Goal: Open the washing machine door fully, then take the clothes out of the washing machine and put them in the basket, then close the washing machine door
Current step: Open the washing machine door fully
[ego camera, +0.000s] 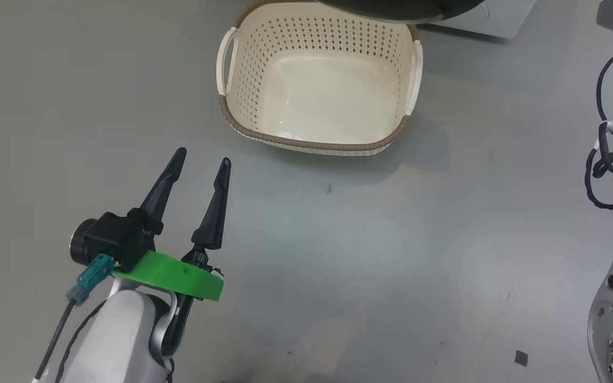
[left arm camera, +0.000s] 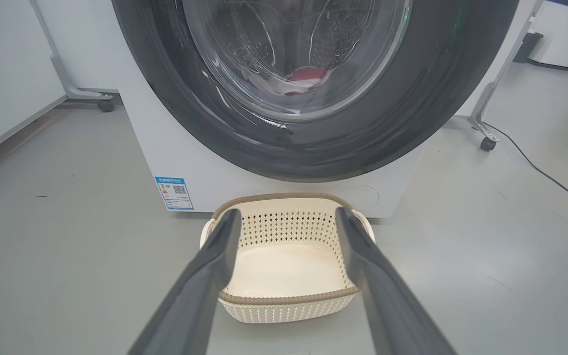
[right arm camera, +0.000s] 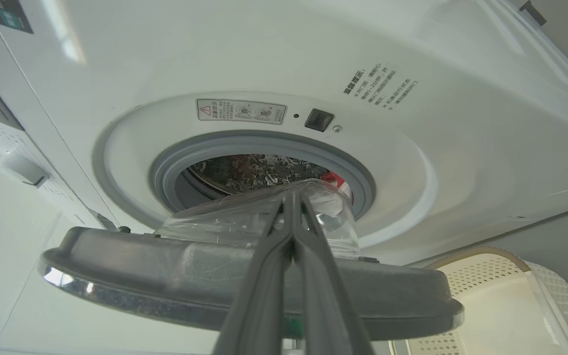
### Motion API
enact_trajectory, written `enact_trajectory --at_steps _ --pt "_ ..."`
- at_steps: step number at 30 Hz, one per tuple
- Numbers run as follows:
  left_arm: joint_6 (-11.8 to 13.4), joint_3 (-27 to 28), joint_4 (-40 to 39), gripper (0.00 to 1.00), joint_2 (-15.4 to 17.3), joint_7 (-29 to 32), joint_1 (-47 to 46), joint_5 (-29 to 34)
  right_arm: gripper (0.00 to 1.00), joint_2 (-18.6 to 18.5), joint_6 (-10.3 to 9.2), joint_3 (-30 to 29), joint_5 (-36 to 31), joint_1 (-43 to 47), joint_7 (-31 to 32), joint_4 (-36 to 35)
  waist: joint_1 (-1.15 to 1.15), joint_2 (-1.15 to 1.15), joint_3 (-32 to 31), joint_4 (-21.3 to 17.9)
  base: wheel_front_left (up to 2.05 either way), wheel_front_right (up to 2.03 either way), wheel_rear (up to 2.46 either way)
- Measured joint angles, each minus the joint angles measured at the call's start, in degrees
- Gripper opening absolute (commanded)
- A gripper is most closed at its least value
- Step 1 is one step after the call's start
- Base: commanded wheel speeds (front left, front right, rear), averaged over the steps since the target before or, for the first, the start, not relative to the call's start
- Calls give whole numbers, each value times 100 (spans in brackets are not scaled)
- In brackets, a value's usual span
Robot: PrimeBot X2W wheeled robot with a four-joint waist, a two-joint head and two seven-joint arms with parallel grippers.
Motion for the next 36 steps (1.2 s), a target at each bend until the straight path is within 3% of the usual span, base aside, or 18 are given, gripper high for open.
enact_trajectory --at_steps 10,36 --pt "0 43 44 100 -12 0 -15 -27 0 32 -3 -47 276 -472 480 814 0 0 53 114 0 0 0" --pt "0 47 178 100 -34 1 -26 -90 0 18 -42 141 586 -1152 1330 1968 0 0 -39 199 0 0 0"
